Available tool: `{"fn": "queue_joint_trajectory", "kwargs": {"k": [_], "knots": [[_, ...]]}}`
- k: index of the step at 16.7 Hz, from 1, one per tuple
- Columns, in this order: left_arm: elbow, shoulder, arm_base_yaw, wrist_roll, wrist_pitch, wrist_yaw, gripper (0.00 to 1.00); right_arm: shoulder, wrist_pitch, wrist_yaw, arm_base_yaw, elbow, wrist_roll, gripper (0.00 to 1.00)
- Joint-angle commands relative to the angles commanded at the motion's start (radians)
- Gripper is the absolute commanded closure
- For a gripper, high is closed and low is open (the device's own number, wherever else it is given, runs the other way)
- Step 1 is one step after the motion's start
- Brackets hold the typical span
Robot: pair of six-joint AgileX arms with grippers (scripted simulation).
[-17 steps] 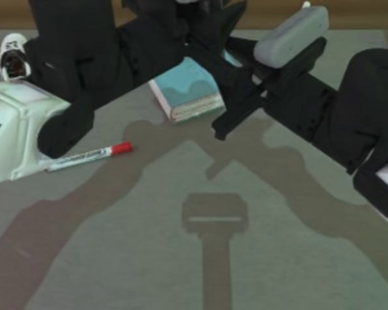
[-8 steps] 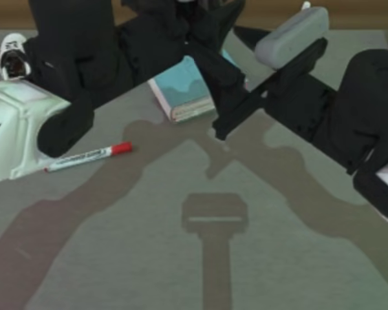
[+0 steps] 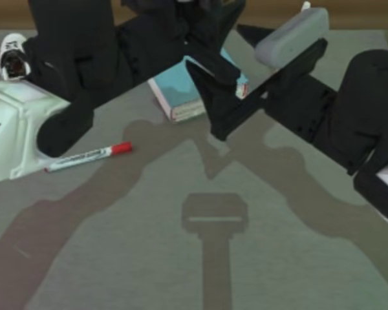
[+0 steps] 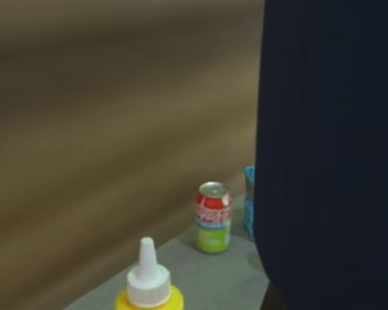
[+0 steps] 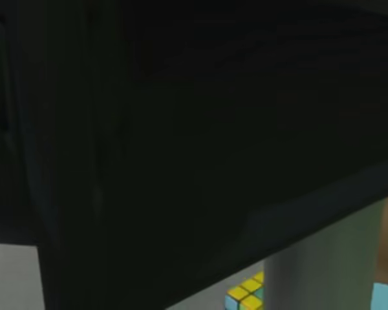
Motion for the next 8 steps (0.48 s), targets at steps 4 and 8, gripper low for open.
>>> {"fn": "queue_joint_trajectory", "kwargs": {"k": [4,8], "knots": [[-0.036,-0.035,0.066,0.002,-0.007,0.056,1.0,-0.117,-0.012,-0.017,-0.019,-0.104,0.0,0.0],[-0.076,-0.084,0.149,0.004,-0.011,0.13,1.0,-0.261,-0.024,-0.044,-0.033,-0.235,0.001,0.0]]}}
